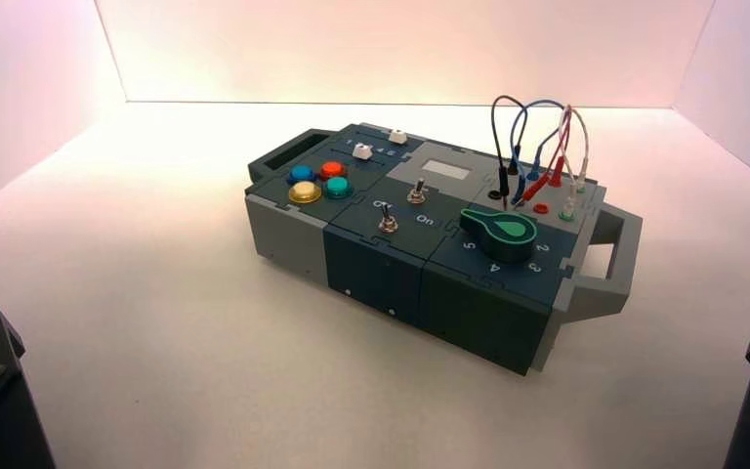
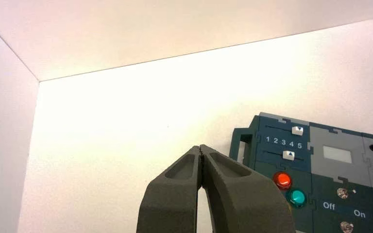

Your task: Flip the top switch off with the right gripper.

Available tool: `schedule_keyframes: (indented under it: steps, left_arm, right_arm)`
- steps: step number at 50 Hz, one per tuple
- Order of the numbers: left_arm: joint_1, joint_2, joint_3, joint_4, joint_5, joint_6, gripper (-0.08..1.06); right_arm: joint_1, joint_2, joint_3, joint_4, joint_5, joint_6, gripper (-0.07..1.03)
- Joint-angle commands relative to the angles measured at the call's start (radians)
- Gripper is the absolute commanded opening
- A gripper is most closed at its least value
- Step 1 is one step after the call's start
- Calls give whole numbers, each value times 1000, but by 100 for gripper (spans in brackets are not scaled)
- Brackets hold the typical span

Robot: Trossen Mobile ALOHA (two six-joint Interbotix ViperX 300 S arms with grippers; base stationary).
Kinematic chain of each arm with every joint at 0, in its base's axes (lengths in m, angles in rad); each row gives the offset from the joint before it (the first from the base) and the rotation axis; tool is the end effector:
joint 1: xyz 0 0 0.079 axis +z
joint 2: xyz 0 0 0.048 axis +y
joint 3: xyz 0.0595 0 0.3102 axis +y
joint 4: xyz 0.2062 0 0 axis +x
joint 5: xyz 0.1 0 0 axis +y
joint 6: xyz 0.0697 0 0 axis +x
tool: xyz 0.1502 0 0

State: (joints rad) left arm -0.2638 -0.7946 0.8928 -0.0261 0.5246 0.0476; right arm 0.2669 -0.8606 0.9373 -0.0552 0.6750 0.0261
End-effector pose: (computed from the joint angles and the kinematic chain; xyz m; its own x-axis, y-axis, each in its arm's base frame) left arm 0.2924 -0.0820 0.2285 0.7808 -0.2244 -0.5831 0.2850 0.9585 0.0127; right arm 0.2620 0.0638 0.2009 0.7138 0.1594 -0.6819 -0.2504 0.9675 -0.0360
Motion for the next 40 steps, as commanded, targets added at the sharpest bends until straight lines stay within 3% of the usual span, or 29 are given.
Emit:
schedule_keyframes:
  steps: [1,19,40]
  left_arm:
    - [-2,12,-29,2,-11,9,-3]
    - [-2,37,-25,2,-11,14,-3]
    - [-147,327,-51,2,-63,35,-3]
  right_arm:
    - [-2,3,-29,2,-11,-2,-2]
    - [0,5,-26,6,-6,-2,-2]
    - [31,34,-34,115,5,-2,-2]
